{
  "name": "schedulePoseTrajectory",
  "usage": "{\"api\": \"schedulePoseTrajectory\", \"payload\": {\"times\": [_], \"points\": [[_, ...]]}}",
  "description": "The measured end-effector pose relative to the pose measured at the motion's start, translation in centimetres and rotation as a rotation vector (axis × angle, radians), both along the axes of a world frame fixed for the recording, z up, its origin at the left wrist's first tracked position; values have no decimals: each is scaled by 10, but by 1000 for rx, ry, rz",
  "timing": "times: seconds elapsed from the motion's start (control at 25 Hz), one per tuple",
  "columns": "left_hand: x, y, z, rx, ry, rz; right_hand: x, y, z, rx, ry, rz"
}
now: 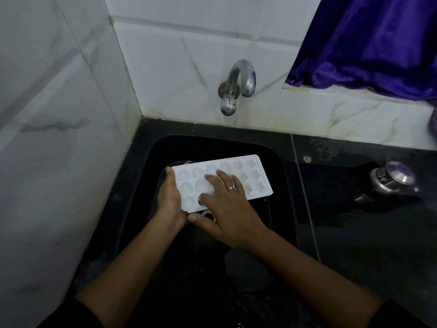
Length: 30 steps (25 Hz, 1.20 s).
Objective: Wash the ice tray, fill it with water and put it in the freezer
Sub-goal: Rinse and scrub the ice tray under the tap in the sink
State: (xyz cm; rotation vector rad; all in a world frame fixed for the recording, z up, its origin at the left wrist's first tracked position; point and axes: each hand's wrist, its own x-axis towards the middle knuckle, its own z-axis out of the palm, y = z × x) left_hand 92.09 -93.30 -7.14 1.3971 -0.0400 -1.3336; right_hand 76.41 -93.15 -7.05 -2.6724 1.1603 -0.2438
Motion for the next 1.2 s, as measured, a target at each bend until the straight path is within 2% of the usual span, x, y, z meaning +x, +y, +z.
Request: {"api": "schedulePoseTrajectory", "payload": {"times": [0.96,1.08,1.2], "points": [[6,9,-10,-17,11,-3,-11,9,-2,19,31,9],[4,12,-12,-19,38,-5,-6,12,5,24,-40,13],[-3,13,-9,-45,106,-21,6,12,8,30,-34,82]]}}
